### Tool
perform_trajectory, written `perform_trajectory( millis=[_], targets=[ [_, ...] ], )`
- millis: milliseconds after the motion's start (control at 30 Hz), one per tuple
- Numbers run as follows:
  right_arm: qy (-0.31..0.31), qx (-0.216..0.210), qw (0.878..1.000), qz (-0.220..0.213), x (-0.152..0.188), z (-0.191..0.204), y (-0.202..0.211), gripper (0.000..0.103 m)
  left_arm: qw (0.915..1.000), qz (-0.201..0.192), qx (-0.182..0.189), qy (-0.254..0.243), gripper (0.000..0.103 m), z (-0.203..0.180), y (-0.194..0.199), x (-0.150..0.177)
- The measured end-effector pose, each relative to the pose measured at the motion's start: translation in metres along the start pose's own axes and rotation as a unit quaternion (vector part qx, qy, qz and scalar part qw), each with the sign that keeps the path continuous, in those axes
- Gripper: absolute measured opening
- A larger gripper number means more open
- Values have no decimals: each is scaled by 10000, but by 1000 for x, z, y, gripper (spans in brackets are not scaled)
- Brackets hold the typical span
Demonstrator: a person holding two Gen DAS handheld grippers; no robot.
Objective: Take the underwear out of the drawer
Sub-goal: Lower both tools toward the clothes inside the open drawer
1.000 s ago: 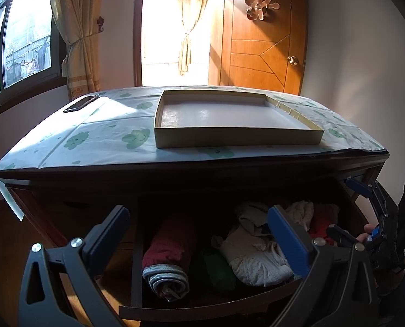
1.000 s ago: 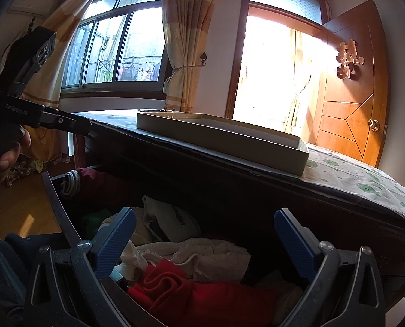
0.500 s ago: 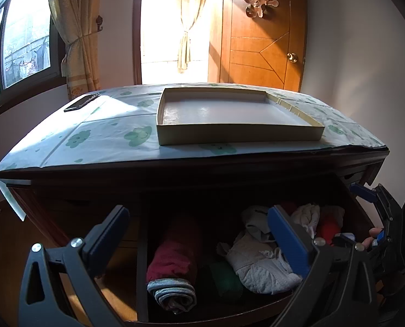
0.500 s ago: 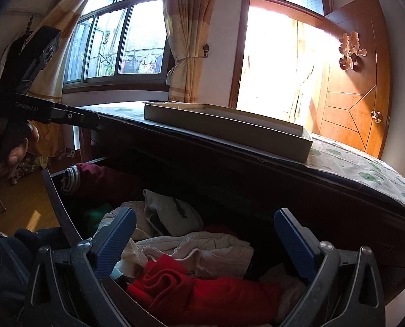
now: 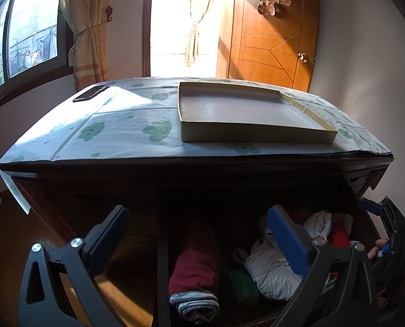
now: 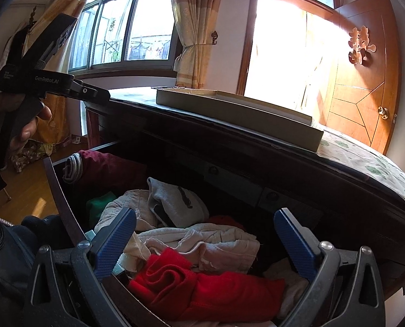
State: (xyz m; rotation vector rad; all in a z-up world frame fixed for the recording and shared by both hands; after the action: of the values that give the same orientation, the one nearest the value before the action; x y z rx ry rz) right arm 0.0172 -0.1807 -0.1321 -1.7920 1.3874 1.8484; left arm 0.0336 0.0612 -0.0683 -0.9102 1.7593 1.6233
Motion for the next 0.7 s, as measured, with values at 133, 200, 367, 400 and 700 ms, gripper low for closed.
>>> perform_trajectory(
  millis=[133, 200, 367, 400, 700],
  targets=[
    [13, -83, 9998, 187, 1, 0, -5, 102, 9994, 203, 11, -286, 103, -10, -9, 7],
    [-8, -145, 9996, 244, 1, -1, -7, 102, 9986, 292, -2, -440, 103, -15, -14, 11],
    [-371, -354, 9978, 417, 4, -10, -11, 102, 9964, 501, 73, -682, 103, -23, -26, 20],
    [-454, -413, 9969, 491, 5, -12, -13, 102, 9957, 537, 71, -747, 103, -25, -29, 22],
    [-872, -600, 9892, 1017, 10, -20, -24, 102, 9878, 1024, 196, -1160, 103, -26, -51, 39]
  ],
)
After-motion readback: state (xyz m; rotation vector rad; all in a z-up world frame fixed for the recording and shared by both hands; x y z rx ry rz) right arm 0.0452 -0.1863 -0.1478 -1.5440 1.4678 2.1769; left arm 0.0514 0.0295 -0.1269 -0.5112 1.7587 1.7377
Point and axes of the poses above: each gripper's, at about its wrist camera, not at the fingertips, and y roughly against the way its jaws point, z to its left, x to its underside, the point moved 6 cm from there along -y, roughly the way its jaws point, and after that the axes turned 3 degrees about x, right-handed, at the moved point
